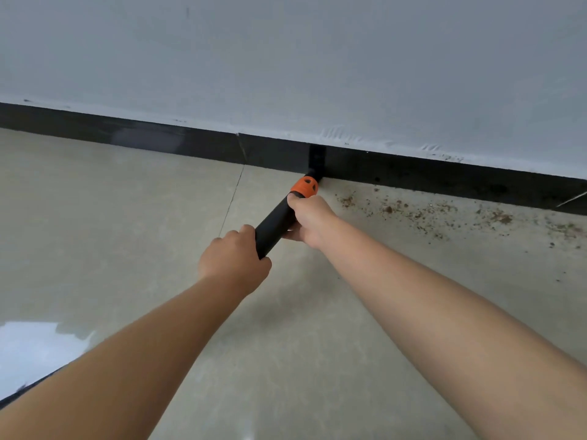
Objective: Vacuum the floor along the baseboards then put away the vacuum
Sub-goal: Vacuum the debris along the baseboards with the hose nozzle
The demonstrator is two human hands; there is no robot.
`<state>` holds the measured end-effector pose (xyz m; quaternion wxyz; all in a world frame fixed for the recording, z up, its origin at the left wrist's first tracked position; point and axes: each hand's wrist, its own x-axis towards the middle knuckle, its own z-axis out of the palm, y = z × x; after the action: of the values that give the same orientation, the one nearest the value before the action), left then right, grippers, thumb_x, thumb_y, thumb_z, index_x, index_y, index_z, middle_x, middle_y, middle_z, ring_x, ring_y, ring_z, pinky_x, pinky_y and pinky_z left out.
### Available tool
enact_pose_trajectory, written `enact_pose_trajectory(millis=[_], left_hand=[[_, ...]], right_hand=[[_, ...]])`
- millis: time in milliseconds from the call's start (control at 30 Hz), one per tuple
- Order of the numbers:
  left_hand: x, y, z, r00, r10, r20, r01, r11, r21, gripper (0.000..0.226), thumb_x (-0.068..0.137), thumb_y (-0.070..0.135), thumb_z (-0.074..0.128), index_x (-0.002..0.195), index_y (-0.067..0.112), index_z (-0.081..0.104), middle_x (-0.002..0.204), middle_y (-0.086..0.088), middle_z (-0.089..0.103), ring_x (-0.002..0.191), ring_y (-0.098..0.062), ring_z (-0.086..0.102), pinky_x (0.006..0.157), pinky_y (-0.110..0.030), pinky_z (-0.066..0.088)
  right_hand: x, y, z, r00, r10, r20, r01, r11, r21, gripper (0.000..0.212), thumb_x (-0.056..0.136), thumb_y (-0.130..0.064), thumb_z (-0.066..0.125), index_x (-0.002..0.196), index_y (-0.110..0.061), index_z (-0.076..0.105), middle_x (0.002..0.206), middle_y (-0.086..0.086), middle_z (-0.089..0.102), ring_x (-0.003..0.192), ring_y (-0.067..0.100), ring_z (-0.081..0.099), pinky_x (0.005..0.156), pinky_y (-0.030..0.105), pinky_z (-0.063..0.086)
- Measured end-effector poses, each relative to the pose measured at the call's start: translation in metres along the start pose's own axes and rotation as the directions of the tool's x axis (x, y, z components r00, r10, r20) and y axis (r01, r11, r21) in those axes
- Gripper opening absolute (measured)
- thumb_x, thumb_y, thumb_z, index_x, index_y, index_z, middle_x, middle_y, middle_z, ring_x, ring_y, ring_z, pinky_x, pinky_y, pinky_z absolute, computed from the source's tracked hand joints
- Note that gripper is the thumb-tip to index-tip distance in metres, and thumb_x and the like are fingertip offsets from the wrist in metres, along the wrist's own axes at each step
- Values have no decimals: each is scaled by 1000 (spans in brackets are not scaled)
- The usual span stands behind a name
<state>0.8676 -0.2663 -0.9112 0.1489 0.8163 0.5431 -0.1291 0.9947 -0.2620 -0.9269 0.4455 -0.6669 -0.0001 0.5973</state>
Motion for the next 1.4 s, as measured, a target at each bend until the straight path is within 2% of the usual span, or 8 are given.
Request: enact_pose_trajectory(millis=[233,367,500,700,800,933,1133,1400], left_hand=[[-13,32,2,999,-51,7,51,998,26,15,86,22,47,92,15,35,81,-2,48,62,-23,48,45,-26,29],[-17,40,9,998,-67,-19,68,997,28,16,86,22,48,91,14,36,81,-3,49,66,-25,49,46,-26,29],[-15,43,7,999,-54,-5,54,998,36,18,85,25,51,90,14,36,69,2,42,72,-24,49,47,-26,27],[-14,27,-6,988,49,147,-43,998,-47,43,77,41,66,103,20,39,73,7,49,72,-18,54,53,-23,36],[-18,24,-7,971,51,233,-10,985,-174,59,71,32,74,108,22,29,77,5,55,67,-16,60,57,-24,47],[-19,28,-3,977,47,208,-25,994,-106,49,70,24,71,102,17,34,75,2,56,64,-17,59,53,-24,45],[-17,37,-5,975,74,208,-52,992,-112,43,68,24,70,97,16,39,74,2,54,62,-15,53,50,-23,39],[-20,50,-9,968,125,217,-97,986,-134,43,70,24,70,98,16,39,77,2,52,65,-15,52,50,-22,38]], right_hand=[[-8,3,-30,996,28,87,-32,999,42,41,98,-17,47,135,-4,37,135,17,45,116,33,52,75,36,51],[-16,7,-32,995,21,102,-27,998,57,38,97,-16,49,132,-4,38,134,16,45,118,33,49,84,41,52],[-18,10,-34,994,9,109,-22,992,124,41,97,-12,46,135,-4,34,140,17,39,124,36,44,95,47,47],[-16,7,-36,996,17,88,-29,991,132,35,98,-7,38,132,-4,35,136,17,40,121,37,43,91,50,46],[-14,8,-38,998,19,60,-26,990,136,38,98,-7,38,136,-5,34,139,16,37,123,36,41,91,50,46],[-14,10,-44,999,20,37,-26,987,159,42,98,-8,38,140,-7,30,143,15,34,125,37,40,91,51,46],[-19,7,-53,1000,24,6,-24,978,208,45,98,-7,40,142,-9,29,141,16,36,124,37,42,91,53,45],[-27,1,-68,1000,22,14,-25,967,252,34,98,-3,40,131,-2,36,133,19,43,120,37,47,92,52,44]])
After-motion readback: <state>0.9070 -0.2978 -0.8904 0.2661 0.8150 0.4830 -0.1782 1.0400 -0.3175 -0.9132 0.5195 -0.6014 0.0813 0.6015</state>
